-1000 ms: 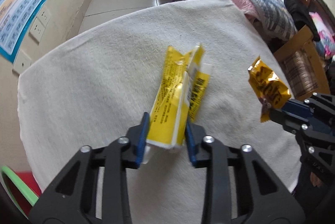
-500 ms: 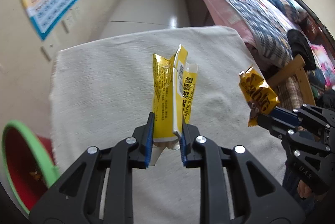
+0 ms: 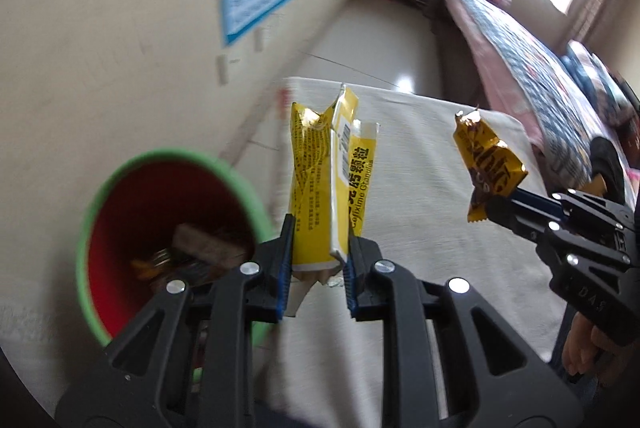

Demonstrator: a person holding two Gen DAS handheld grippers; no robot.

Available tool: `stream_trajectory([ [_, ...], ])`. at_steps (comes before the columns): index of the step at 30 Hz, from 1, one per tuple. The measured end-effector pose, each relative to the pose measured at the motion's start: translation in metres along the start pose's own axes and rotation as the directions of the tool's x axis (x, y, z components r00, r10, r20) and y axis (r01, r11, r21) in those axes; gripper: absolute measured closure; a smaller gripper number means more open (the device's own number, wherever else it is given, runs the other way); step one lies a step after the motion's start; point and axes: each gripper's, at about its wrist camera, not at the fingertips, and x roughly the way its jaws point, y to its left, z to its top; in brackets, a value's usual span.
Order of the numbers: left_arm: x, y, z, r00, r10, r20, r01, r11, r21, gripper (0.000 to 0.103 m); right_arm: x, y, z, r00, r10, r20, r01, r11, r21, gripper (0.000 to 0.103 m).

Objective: Collect trash

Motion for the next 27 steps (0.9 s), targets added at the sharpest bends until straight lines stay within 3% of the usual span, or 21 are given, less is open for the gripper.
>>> stream_trajectory([
  [8, -0.028, 0.1, -0.026, 0.998, 0.067, 0.019, -0.063, 0.986, -0.157, 0.082, 0.054, 0.083, 0.03, 0.989, 0.148, -0.028, -0.15, 0.985, -0.086, 0.086],
  [13, -0.035, 0.134, -0.037, 0.998, 0.065, 0.026, -0.058, 0.974, -0.219, 0.08, 0.082, 0.122, 0.038, 0.981, 0.182, -0.074, -0.19, 0.973, -0.131, 0.086],
  [15, -0.037, 0.142, -0.042, 0.998, 0.06, 0.03, -0.051, 0.971, -0.235, 0.075, 0.093, 0.132, 0.038, 0.977, 0.188, -0.097, -0.201, 0.969, -0.146, 0.083],
  [16, -0.038, 0.145, -0.044, 0.997, 0.062, 0.035, -0.051, 0.969, -0.243, 0.071, 0.095, 0.136, 0.036, 0.975, 0.192, -0.11, -0.207, 0.967, -0.149, 0.077],
  [17, -0.039, 0.148, -0.045, 0.997, 0.064, 0.045, -0.051, 0.967, -0.251, 0.064, 0.1, 0.139, 0.036, 0.973, 0.195, -0.122, -0.213, 0.965, -0.152, 0.054],
  [18, -0.041, 0.151, -0.046, 0.997, 0.063, 0.053, -0.048, 0.966, -0.256, 0.059, 0.102, 0.142, 0.034, 0.975, 0.185, -0.124, -0.203, 0.966, -0.159, 0.042],
  [19, -0.042, 0.151, -0.047, 0.996, 0.068, 0.06, -0.05, 0.964, -0.26, 0.05, 0.098, 0.143, 0.032, 0.978, 0.173, -0.113, -0.191, 0.968, -0.166, 0.028],
  [20, -0.043, 0.152, -0.048, 0.995, 0.075, 0.067, -0.055, 0.963, -0.263, 0.039, 0.097, 0.143, 0.031, 0.983, 0.156, -0.098, -0.171, 0.97, -0.175, 0.021],
  [23, -0.047, 0.15, -0.05, 0.992, 0.077, 0.102, -0.048, 0.963, -0.264, 0.013, 0.091, 0.138, 0.027, 0.988, 0.13, -0.081, -0.143, 0.974, -0.179, 0.014],
  [25, -0.049, 0.144, -0.048, 0.989, 0.066, 0.133, -0.03, 0.965, -0.261, 0.005, 0.084, 0.127, 0.023, 0.993, 0.101, -0.064, -0.11, 0.979, -0.173, 0.012],
  [27, -0.052, 0.132, -0.049, 0.986, 0.044, 0.163, -0.003, 0.97, -0.242, 0.005, 0.071, 0.112, 0.017, 0.996, 0.078, -0.037, -0.083, 0.985, -0.153, 0.011],
])
